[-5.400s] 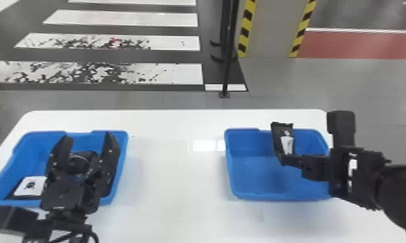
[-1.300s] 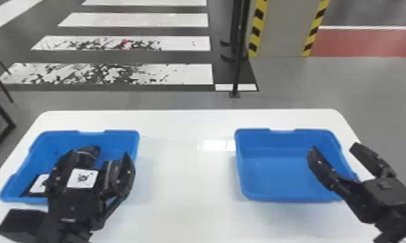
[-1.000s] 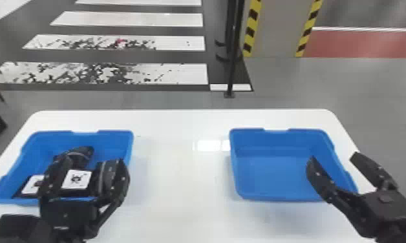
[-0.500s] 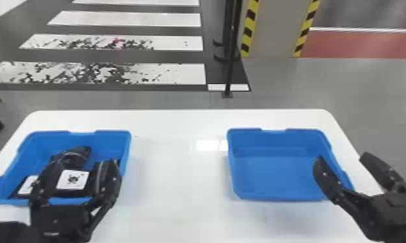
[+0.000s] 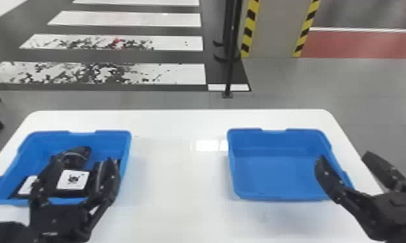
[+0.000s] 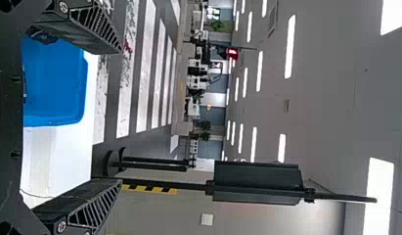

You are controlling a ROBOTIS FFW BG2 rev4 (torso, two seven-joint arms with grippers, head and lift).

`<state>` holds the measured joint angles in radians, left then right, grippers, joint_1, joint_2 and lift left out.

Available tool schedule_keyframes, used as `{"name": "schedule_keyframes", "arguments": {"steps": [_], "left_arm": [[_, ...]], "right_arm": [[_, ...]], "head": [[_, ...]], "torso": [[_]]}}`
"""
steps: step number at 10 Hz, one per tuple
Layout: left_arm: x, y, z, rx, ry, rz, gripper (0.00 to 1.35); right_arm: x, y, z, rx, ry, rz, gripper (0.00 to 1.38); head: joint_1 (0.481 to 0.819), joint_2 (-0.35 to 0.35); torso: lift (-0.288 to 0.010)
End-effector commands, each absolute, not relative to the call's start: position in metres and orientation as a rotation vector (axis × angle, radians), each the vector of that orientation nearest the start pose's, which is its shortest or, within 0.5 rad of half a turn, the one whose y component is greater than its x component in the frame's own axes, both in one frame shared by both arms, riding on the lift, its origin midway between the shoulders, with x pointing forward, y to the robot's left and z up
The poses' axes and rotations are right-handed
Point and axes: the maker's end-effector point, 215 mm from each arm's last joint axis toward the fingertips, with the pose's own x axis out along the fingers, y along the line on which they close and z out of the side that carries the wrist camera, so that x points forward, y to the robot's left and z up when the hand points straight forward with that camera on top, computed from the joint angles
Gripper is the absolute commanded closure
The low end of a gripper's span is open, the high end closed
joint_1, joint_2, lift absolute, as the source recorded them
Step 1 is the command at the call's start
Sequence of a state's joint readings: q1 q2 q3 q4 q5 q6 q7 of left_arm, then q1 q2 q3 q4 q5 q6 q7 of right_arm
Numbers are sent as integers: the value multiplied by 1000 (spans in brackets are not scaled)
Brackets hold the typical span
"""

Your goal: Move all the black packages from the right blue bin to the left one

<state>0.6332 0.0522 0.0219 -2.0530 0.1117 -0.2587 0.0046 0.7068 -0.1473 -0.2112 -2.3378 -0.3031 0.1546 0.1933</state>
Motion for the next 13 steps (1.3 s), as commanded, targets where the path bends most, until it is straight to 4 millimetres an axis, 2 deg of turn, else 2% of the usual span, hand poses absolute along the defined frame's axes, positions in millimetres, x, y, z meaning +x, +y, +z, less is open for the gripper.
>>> {"name": "schedule_keyframes", "arguments": {"steps": [1,13], "left_arm": [[401,249,-311,-57,-109,12,98],[402,248,-305,-57,-129,10,98]], "right_arm": [[393,-273,-289,62,66,152,119],[394,-275,-289,62,66,141,119]], "head": [[695,-34],[695,-38]], "torso": [[-132],[-132]]}}
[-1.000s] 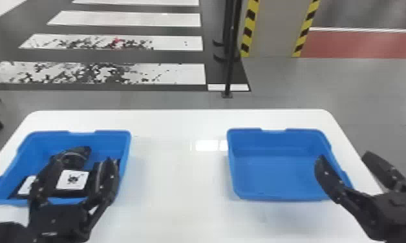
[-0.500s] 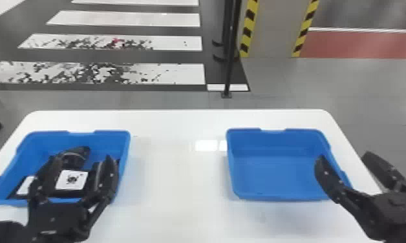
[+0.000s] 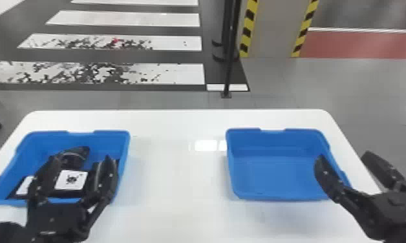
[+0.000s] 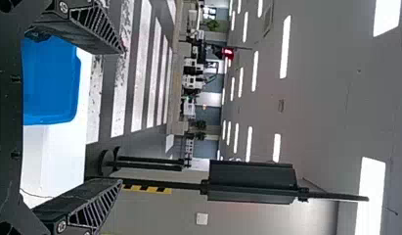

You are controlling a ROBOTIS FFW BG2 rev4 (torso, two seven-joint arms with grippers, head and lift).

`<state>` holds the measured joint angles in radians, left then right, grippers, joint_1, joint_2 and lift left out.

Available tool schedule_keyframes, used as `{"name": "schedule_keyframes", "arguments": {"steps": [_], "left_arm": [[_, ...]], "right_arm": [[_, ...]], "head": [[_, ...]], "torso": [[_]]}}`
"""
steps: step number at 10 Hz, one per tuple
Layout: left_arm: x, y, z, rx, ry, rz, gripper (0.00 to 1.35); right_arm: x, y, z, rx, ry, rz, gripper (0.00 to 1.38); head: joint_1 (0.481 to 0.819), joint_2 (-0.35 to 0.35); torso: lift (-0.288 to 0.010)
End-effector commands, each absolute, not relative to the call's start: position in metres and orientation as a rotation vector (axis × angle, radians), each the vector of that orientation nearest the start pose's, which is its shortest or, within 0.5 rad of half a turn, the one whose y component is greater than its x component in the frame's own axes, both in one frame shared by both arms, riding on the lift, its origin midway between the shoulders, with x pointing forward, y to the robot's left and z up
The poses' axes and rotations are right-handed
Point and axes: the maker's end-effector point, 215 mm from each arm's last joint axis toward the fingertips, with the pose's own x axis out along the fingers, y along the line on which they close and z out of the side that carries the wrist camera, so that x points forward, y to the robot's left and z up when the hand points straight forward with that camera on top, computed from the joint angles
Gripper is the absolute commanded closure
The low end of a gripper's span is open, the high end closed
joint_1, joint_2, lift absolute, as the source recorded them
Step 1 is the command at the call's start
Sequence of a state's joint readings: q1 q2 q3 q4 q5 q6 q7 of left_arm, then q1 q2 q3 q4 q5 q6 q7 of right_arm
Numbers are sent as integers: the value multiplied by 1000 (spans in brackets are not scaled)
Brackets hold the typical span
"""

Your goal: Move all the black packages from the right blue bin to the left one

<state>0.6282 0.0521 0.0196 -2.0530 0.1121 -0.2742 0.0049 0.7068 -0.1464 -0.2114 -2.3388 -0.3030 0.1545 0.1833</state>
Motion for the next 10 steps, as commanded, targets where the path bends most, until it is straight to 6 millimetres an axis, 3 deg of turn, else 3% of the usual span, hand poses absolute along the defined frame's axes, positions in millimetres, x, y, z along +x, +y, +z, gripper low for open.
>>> {"name": "schedule_keyframes", "arguments": {"steps": [1,10], "left_arm": [[402,248,-305,-58,-129,10,98],[398,252,-299,-56,-151,23,98]], "right_arm": [[394,-275,-288,63,64,141,119],[393,-275,-287,60,62,138,119]], "head": [[695,-38],[695,-34]], "torso": [[-132],[-132]]}}
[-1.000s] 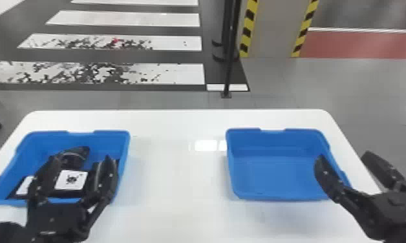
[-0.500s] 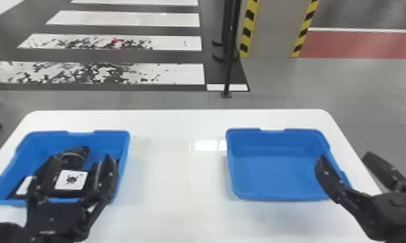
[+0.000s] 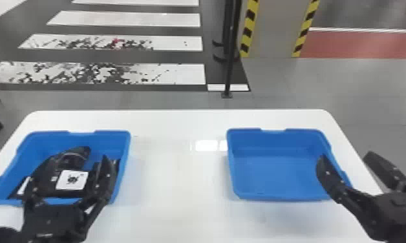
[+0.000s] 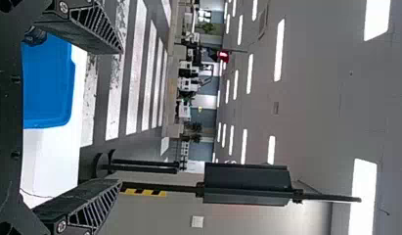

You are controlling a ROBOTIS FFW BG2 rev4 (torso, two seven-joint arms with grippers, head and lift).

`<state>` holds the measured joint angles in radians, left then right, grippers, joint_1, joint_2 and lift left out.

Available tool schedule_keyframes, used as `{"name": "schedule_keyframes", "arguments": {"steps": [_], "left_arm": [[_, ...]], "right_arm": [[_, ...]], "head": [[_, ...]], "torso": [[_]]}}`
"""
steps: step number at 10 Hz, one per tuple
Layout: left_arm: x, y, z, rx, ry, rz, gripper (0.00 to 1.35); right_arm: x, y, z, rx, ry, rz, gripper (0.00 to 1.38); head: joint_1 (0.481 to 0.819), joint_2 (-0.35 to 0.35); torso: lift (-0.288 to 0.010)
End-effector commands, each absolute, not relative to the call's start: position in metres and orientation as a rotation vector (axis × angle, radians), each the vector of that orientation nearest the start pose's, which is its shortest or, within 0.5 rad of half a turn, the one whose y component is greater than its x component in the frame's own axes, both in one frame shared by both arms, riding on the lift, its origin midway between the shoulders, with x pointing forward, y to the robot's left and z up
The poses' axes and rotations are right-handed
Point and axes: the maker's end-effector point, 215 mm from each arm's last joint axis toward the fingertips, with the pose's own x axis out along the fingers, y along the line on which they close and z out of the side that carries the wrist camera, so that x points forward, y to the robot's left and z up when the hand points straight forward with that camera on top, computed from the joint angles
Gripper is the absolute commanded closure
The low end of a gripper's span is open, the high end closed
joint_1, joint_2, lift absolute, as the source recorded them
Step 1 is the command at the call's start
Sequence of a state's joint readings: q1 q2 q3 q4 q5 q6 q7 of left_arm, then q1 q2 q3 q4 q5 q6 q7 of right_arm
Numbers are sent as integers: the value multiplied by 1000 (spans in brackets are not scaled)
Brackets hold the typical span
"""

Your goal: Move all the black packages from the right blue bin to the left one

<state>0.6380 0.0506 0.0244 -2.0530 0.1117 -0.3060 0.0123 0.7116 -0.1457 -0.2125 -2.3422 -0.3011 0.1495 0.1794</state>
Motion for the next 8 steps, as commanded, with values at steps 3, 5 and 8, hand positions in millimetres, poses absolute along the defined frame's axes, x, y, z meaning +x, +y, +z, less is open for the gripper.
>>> {"name": "schedule_keyframes", "arguments": {"steps": [3,5,8], "left_arm": [[397,252,-300,-56,-149,23,98],[397,254,-299,-56,-154,25,98],[401,248,-292,-61,-170,13,98]], "right_arm": [[393,-276,-287,60,59,137,119],[393,-277,-286,59,56,136,119],[395,-276,-278,59,32,136,119]], "head": [[695,-34],[695,-34],[695,-35]], "torso": [[-132],[-132],[-132]]}}
